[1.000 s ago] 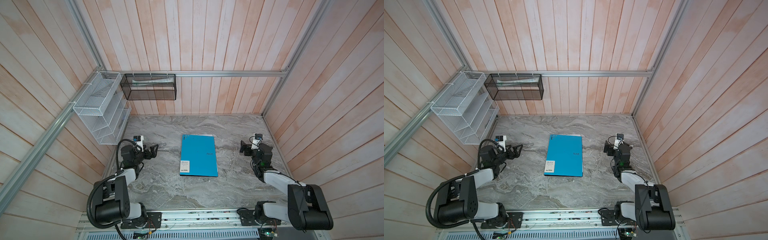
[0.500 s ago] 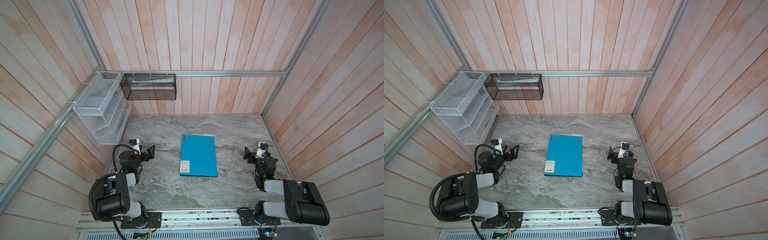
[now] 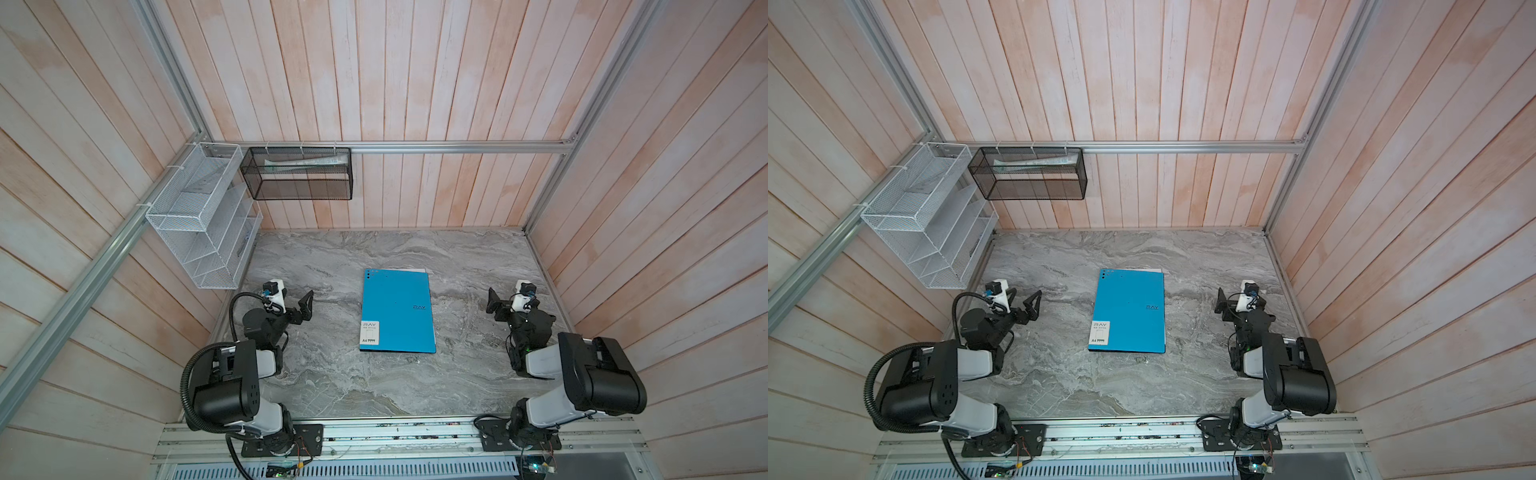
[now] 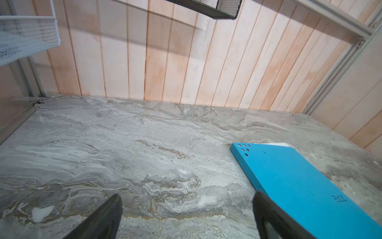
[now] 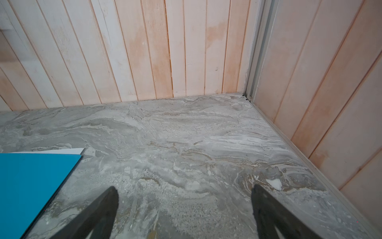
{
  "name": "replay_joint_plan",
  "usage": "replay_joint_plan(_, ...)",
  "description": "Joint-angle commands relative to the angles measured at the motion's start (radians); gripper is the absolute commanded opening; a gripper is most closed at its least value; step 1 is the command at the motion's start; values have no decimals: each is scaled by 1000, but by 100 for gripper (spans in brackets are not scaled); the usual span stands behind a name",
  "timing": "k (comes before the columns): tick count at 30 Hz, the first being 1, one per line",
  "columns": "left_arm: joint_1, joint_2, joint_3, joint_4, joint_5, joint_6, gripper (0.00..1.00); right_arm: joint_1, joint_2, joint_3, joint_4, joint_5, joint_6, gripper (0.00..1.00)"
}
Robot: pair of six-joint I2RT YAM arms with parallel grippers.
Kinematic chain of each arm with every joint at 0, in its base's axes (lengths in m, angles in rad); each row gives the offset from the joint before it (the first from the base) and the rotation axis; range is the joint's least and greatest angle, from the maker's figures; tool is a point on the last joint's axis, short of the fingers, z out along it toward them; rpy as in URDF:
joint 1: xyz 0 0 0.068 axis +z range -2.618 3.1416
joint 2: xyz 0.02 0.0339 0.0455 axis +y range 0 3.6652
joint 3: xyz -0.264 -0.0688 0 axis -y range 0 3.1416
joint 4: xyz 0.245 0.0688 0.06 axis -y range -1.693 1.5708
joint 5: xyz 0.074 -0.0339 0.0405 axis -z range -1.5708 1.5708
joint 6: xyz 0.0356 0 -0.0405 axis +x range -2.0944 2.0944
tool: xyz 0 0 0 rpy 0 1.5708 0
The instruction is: Put the files into the folder
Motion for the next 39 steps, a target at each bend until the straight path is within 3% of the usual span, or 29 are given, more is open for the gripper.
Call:
replay_joint_plan(1, -33, -10, -29, 63, -72, 80, 100, 2, -19, -25, 19, 4, -7, 98)
replay_joint_plan(5, -29, 112, -145, 438, -127, 43, 100, 3, -20, -32, 25, 4, -7, 98)
replay_joint_plan(6, -9, 82, -121, 351, -105, 12, 100, 3, -16, -11, -11, -6, -12, 98)
replay_joint_plan(8, -44, 37, -81, 194, -169, 56, 100, 8, -8, 28, -72, -4, -16, 98)
replay_joint_plan(12, -73, 41, -10, 63, -196, 86, 100, 17, -8, 32, -77, 16, -20, 98)
replay_joint_plan(19, -96, 45, 6, 42, -245, 95, 100, 26, -8, 34, -83, 34, -24, 98)
replay_joint_plan(39, -99, 43, 4, 42, -249, 96, 100, 32, -7, 37, -88, 48, -27, 98)
